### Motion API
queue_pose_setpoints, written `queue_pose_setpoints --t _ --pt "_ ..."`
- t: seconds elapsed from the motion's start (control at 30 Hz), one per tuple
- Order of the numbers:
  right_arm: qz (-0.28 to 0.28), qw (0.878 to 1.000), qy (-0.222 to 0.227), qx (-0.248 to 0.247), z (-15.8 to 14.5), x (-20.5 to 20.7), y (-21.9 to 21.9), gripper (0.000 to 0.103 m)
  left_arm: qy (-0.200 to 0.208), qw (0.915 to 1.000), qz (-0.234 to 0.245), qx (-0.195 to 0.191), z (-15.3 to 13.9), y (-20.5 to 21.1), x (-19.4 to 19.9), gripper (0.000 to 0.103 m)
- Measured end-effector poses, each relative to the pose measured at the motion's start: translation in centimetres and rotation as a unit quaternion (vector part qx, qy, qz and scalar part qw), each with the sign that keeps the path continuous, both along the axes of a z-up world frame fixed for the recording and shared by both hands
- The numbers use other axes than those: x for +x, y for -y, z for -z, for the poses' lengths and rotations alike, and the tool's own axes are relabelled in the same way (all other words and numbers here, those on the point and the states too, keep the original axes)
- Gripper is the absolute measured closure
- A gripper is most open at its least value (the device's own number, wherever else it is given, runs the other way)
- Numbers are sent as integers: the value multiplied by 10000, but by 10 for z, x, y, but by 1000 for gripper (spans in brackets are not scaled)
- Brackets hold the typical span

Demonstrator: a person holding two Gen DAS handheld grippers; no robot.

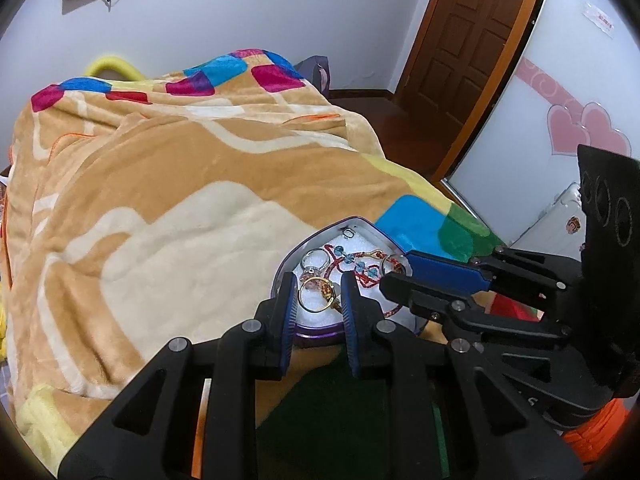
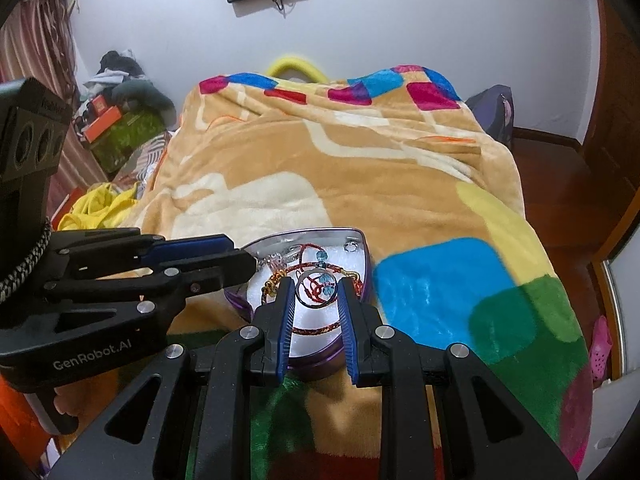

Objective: Organize jewelry

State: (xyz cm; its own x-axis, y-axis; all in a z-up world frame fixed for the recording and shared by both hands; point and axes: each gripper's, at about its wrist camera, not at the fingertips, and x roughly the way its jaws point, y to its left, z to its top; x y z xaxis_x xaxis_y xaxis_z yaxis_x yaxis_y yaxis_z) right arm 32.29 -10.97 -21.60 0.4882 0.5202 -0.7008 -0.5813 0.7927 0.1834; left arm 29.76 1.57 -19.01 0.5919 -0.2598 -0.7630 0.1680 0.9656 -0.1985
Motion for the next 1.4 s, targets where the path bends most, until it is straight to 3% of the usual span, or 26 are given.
queue_pose_setpoints --t 0.33,0.53,0.67,0.93,1.17,1.4 --pt "-67 9998 26 -163 -1 -1 -5 83 -8 10000 27 6 -3 0 0 82" --pt "-16 9997 59 -239 -8 -4 -4 74 105 9999 -23 41 -14 -3 -6 79" --pt "66 9998 108 -176 -18 -8 1 73 260 9996 -88 33 -27 -5 -16 73" --pt "199 9983 539 56 -61 -32 15 72 814 9963 -217 140 -74 -5 -50 71" --pt "421 9885 1329 578 -122 -78 38 72 1722 9842 -341 226 -136 2 -103 63" --pt "606 9621 2450 1032 -178 -145 59 72 2843 9569 -524 289 -193 10 -175 50"
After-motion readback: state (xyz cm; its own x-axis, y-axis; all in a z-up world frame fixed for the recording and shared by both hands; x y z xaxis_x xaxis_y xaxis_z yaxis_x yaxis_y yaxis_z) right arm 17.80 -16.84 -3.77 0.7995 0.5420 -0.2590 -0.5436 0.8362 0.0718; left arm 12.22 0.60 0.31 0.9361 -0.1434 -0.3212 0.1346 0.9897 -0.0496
